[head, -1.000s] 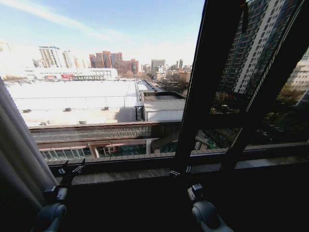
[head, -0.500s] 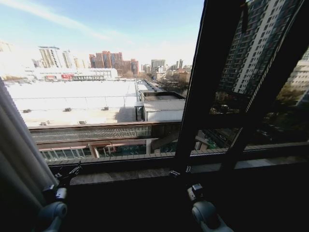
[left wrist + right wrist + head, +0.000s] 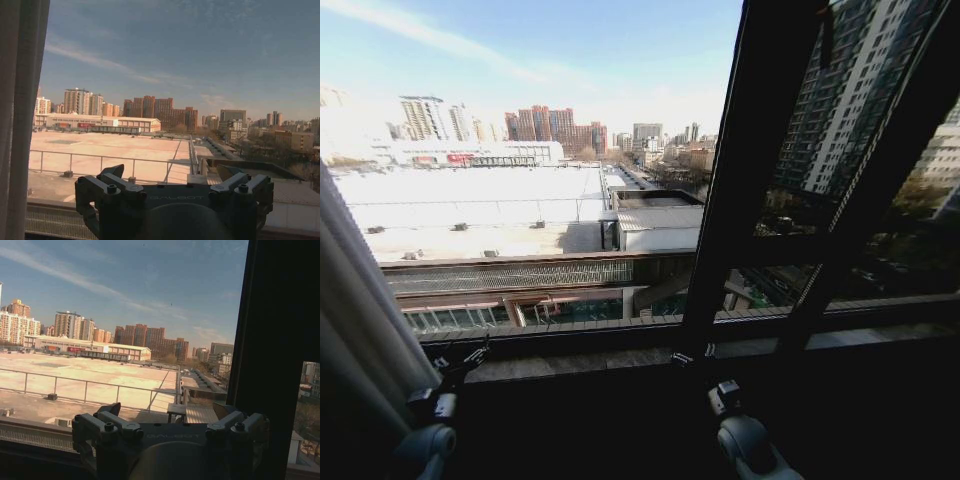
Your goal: Open the curtains by pulling them apart, changing their state from closed to fully open.
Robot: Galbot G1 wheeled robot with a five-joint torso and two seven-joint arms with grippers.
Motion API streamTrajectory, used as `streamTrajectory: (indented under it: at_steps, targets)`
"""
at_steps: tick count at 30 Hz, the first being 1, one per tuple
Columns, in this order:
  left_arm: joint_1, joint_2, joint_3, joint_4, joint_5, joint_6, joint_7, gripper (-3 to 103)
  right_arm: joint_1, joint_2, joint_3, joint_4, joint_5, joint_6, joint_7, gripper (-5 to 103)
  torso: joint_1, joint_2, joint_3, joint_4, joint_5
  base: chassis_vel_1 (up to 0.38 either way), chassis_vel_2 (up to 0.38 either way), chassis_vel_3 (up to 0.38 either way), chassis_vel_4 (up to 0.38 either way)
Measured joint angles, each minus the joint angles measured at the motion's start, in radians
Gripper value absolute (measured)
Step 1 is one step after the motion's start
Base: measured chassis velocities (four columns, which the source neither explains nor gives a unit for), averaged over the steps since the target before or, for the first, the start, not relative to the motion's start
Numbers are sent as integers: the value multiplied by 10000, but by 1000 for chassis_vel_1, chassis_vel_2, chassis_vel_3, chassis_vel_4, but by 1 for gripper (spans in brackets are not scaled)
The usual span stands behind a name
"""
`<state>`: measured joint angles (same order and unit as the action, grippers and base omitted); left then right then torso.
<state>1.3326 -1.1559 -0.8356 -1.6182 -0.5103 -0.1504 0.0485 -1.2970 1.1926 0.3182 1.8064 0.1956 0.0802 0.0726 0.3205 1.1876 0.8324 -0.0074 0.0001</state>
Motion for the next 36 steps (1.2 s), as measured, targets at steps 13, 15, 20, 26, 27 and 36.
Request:
streamTrajectory:
  at_steps: [13,15,20,26,27,36]
  targets:
    - [4,-18,20,-2,21,-34,0,100,0,0,0,0,0,0,0,100,0,0,0,0,0,0,0,0,0]
    - [4,-18,22,-2,21,-34,1,100,0,0,0,0,0,0,0,100,0,0,0,0,0,0,0,0,0]
    - [1,-17,26,-2,20,-34,0,100,0,0,0,0,0,0,0,100,0,0,0,0,0,0,0,0,0]
    - [0,-13,29,-2,18,-34,-3,100,0,1,0,0,0,0,0,100,0,-1,0,1,0,-6,-8,6,9]
    - [0,-13,28,-2,18,-34,-5,100,0,0,0,0,0,0,0,100,1,0,0,2,-1,-39,-63,83,51]
    - [0,-12,29,-2,13,-34,-8,100,-1,1,0,0,0,0,0,100,0,0,0,-1,-1,-133,-140,143,132]
